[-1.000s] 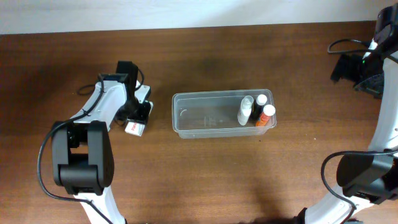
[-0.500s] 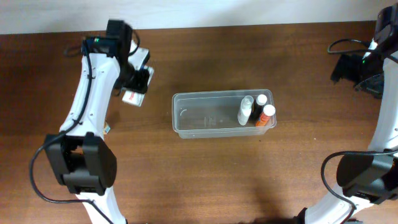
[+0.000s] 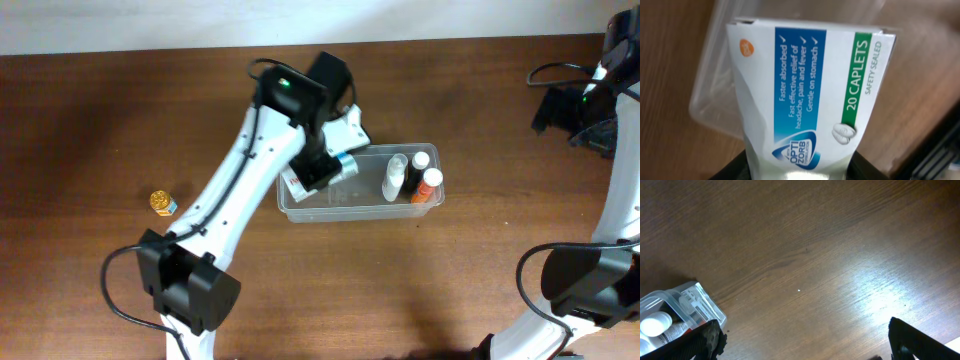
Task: Pack container
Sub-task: 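Lift the Panadol box and carry it into the container's left side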
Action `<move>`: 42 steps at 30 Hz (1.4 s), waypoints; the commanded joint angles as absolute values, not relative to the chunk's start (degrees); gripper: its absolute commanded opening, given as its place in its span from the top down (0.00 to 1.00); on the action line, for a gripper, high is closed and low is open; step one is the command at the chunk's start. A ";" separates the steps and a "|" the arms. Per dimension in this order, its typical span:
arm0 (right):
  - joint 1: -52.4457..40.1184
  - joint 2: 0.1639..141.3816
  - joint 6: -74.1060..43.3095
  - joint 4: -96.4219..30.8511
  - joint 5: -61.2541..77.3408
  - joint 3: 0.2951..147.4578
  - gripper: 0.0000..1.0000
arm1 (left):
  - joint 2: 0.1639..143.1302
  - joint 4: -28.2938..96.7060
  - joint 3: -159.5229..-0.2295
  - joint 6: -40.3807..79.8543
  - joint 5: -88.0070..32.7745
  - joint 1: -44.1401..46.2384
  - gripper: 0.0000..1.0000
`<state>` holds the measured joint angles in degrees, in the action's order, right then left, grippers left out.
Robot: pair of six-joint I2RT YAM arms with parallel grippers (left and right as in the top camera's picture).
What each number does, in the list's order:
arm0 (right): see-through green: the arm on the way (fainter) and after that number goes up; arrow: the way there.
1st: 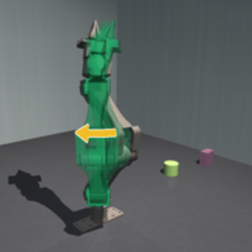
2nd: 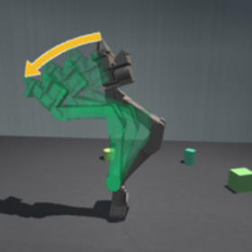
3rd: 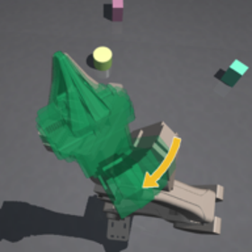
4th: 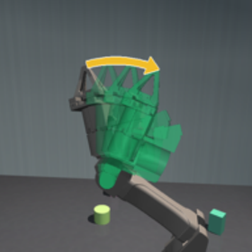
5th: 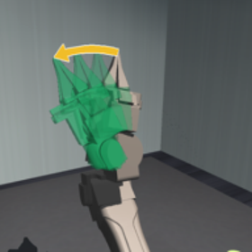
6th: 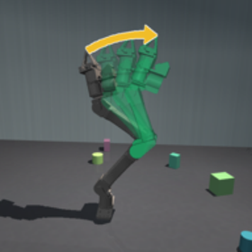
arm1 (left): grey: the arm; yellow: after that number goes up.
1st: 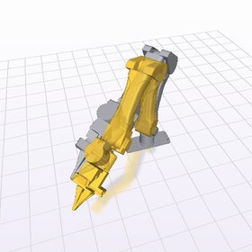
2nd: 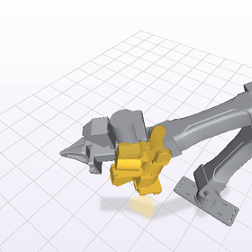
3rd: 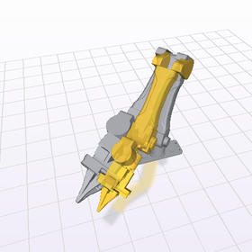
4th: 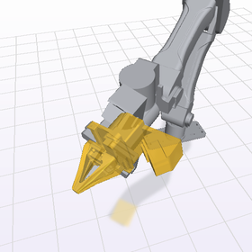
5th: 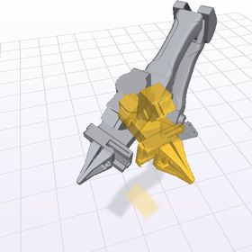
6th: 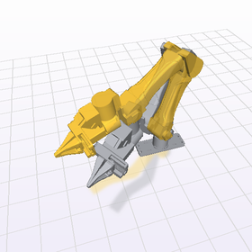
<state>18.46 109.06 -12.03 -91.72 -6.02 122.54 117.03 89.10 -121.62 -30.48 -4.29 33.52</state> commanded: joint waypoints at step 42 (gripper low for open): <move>18.44 109.38 -12.51 -91.68 -6.72 122.23 0.01 | 117.43 61.49 -97.12 -46.02 -3.44 33.10 0.53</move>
